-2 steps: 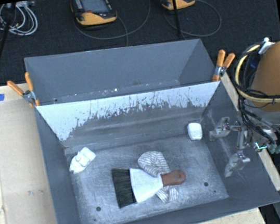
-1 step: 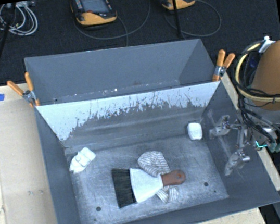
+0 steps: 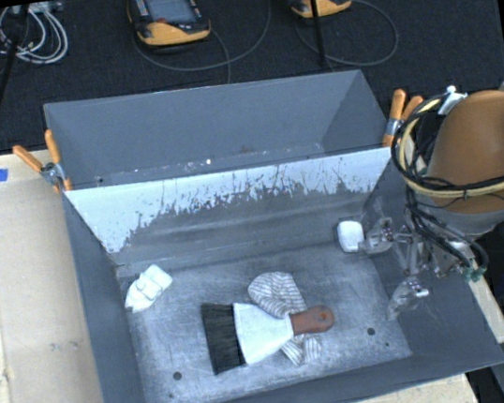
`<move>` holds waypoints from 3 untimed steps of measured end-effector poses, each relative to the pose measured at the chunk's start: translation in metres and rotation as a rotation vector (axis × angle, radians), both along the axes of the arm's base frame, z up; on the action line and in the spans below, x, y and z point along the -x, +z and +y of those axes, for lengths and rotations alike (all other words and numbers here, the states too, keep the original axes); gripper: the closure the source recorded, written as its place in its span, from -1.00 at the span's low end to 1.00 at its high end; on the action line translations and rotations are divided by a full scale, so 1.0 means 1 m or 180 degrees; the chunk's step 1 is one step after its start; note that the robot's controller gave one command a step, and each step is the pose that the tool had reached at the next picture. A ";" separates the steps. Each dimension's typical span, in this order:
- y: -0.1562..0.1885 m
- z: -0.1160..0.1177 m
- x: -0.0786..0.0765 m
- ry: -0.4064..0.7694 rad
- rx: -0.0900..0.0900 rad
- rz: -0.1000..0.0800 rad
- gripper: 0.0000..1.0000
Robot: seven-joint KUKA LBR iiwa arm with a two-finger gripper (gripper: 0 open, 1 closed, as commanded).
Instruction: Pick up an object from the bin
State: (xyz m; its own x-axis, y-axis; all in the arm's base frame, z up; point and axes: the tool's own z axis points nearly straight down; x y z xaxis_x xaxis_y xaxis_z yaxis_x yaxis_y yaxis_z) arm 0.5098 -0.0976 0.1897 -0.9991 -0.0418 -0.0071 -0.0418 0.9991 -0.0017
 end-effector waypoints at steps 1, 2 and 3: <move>-0.061 0.029 -0.010 0.0252 -0.0001 0.0012 -1.00; -0.110 0.086 -0.026 -0.0062 0.0000 0.0060 1.00; -0.110 0.086 -0.026 -0.0062 0.0000 0.0060 1.00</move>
Offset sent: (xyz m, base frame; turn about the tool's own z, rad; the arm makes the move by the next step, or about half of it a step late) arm 0.0269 0.0866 -0.1125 0.0233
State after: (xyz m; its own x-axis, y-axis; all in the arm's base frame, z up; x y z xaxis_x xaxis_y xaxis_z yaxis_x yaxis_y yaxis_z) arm 0.5358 -0.0113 0.0793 -0.9997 -0.0223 0.0117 -0.0223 0.9998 -0.0012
